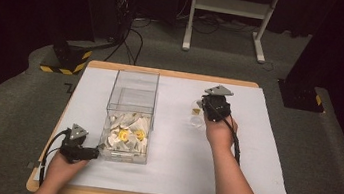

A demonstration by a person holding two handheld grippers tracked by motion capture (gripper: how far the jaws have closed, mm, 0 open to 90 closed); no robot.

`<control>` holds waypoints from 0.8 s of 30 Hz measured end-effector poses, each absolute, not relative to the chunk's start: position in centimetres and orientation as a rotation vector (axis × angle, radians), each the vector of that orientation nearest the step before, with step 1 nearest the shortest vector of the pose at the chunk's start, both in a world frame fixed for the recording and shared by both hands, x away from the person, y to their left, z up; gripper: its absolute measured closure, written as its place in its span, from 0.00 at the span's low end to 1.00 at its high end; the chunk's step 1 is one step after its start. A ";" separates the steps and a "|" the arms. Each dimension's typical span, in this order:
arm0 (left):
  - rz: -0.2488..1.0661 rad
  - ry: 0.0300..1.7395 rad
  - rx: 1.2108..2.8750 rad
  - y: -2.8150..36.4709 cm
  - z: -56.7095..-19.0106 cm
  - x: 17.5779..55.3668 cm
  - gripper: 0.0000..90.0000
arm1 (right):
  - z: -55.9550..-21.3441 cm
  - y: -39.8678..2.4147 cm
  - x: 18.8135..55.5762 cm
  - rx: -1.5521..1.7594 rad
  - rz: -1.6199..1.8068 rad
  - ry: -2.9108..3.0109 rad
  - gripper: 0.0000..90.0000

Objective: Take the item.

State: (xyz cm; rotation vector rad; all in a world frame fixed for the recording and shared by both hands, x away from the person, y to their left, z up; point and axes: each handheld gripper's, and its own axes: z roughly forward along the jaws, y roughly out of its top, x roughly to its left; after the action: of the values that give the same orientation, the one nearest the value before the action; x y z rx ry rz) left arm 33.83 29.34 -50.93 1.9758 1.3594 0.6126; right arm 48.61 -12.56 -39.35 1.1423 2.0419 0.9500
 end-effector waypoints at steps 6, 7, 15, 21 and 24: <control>0.613 1.360 1.977 29.3 -50.9 33.8 0.19 | -40.3 -12.9 48.5 1.170 0.934 2.068 0.99; 0.611 1.361 1.974 29.3 -50.9 33.8 0.19 | -40.3 -12.9 48.5 1.170 0.934 2.068 0.99; 0.613 1.359 1.975 29.3 -50.9 33.8 0.19 | -40.2 -13.0 48.5 1.168 0.929 2.080 0.98; 0.613 1.359 1.975 29.3 -50.9 33.8 0.19 | -40.2 -13.0 48.6 1.188 0.951 2.082 0.88; 0.613 1.359 1.977 29.3 -50.9 33.8 0.19 | -40.1 -12.9 48.6 1.182 0.956 2.082 0.86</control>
State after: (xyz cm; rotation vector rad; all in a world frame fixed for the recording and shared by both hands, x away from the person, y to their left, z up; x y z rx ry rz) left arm 33.84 29.35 -50.92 1.9766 1.3590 0.6133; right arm 48.57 -12.90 -40.09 1.1818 2.0817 0.9564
